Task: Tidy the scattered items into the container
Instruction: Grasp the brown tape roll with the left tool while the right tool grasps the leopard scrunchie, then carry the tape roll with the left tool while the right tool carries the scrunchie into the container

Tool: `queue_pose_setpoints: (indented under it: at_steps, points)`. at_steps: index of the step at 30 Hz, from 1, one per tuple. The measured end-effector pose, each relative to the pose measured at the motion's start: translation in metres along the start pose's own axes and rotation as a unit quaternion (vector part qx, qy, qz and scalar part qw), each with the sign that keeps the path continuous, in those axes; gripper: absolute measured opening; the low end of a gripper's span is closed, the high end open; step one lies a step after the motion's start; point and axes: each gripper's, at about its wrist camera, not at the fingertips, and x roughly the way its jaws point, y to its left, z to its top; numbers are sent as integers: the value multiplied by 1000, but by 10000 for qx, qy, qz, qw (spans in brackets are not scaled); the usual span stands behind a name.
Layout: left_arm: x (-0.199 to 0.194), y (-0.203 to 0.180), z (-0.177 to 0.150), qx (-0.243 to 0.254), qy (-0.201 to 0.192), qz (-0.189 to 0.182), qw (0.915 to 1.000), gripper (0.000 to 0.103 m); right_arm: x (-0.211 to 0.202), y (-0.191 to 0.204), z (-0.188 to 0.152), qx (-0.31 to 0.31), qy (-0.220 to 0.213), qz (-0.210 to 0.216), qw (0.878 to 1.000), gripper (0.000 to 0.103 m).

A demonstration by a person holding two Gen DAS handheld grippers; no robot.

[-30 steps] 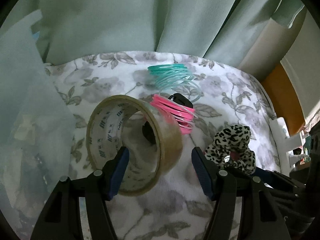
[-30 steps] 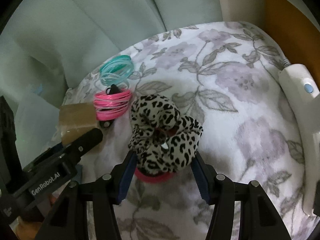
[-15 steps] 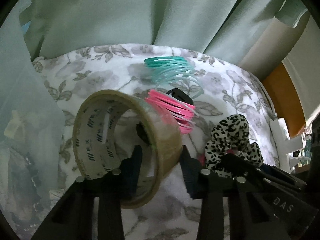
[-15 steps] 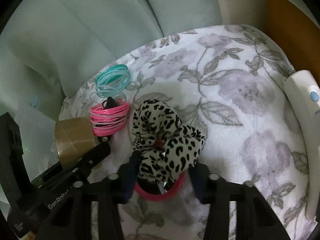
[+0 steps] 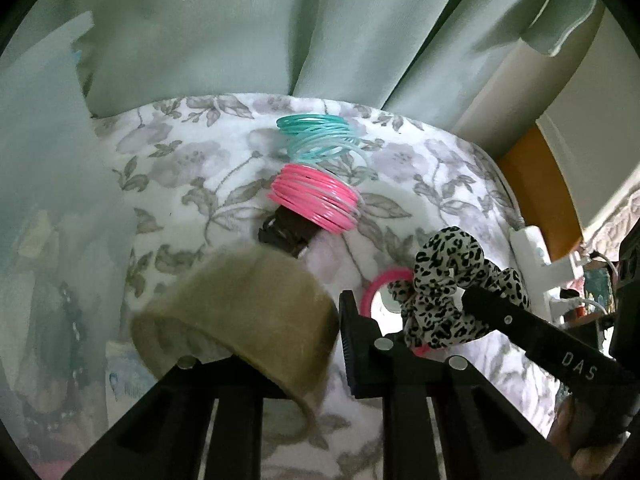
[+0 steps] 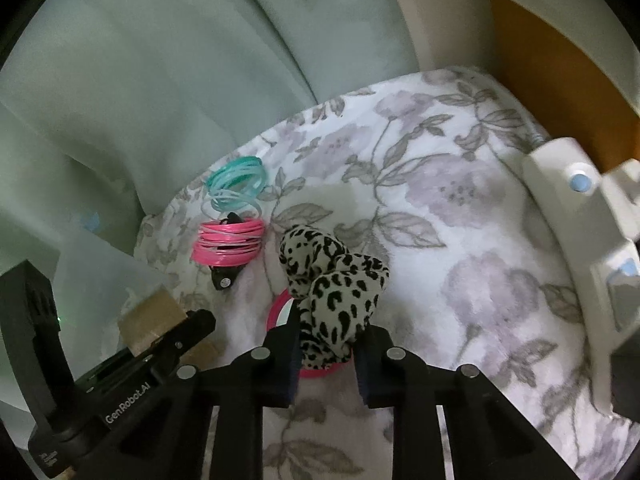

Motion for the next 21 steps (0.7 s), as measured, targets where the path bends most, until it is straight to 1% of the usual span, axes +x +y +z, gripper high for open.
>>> queue_pose_setpoints:
  at_steps: [3, 8, 14, 21]
  points:
    - [-10, -4, -8, -34, 39, -77, 10000, 17, -14, -2, -7, 60, -71, 32, 10000, 23]
    - [-33, -12, -20, 10, -18, -149, 9999, 17, -41, -4, -19, 184, -167, 87, 9997, 23]
    - [-75, -22, -28, 130, -302, -195, 9993, 17, -77, 3, -30, 257, -373, 244, 9987, 23]
    - [-133, -30, -34, 247, -781, -234, 9964, 17, -125, 31, -41, 35, -756, 525, 9958, 23]
